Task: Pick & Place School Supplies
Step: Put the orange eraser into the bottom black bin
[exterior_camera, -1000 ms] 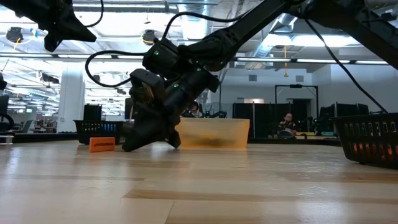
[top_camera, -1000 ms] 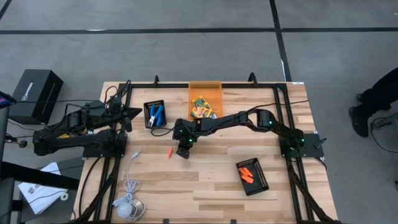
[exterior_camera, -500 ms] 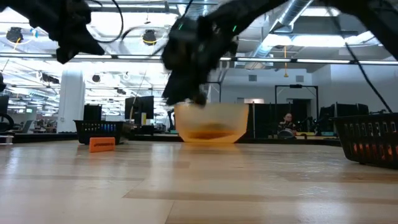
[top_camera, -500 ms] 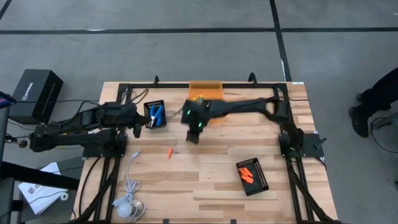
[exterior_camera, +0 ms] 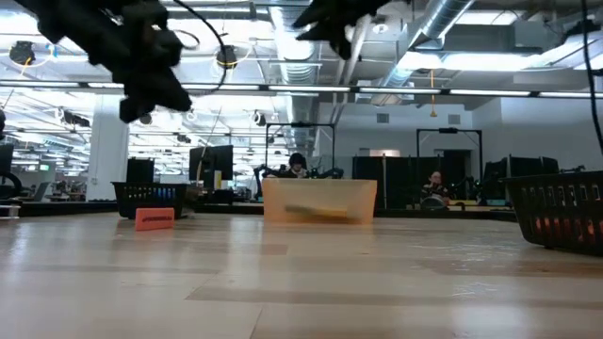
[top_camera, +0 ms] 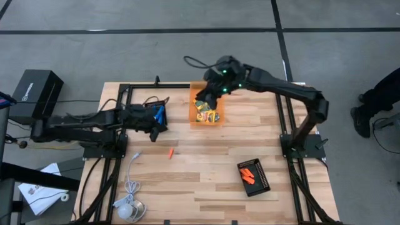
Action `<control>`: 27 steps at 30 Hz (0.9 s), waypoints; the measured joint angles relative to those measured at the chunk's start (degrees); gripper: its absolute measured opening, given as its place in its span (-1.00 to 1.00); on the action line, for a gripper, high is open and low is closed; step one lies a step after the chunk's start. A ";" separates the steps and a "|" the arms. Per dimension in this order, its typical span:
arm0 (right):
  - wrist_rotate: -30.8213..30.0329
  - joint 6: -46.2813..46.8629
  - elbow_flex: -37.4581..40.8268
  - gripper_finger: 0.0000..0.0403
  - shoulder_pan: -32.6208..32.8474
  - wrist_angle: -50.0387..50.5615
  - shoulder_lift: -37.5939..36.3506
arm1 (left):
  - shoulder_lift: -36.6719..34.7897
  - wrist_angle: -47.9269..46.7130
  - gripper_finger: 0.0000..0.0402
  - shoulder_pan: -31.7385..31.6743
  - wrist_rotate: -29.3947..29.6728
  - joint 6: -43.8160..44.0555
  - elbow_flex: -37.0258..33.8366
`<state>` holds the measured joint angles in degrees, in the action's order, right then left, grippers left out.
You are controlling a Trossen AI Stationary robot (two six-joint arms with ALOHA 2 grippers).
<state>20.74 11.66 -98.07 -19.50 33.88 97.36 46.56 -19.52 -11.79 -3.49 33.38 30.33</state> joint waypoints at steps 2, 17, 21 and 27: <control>-0.01 -0.09 -0.01 -0.49 -0.59 0.15 -1.72 | 3.59 -0.39 -0.78 0.89 0.29 1.23 0.00; 0.08 -6.08 -0.05 -0.49 -2.65 0.96 -6.92 | 24.29 1.54 -0.21 9.19 0.92 25.94 0.00; 0.32 -8.75 -0.10 -0.49 -2.70 1.50 -7.43 | 24.77 3.54 -0.13 11.00 0.96 30.62 0.22; 5.16 -10.68 -0.08 -0.49 -2.69 1.91 -7.32 | 24.77 3.57 -0.05 12.73 2.24 34.42 1.52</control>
<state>25.91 0.97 -98.15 -22.20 35.79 90.04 71.33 -15.94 0.94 -1.25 67.80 31.85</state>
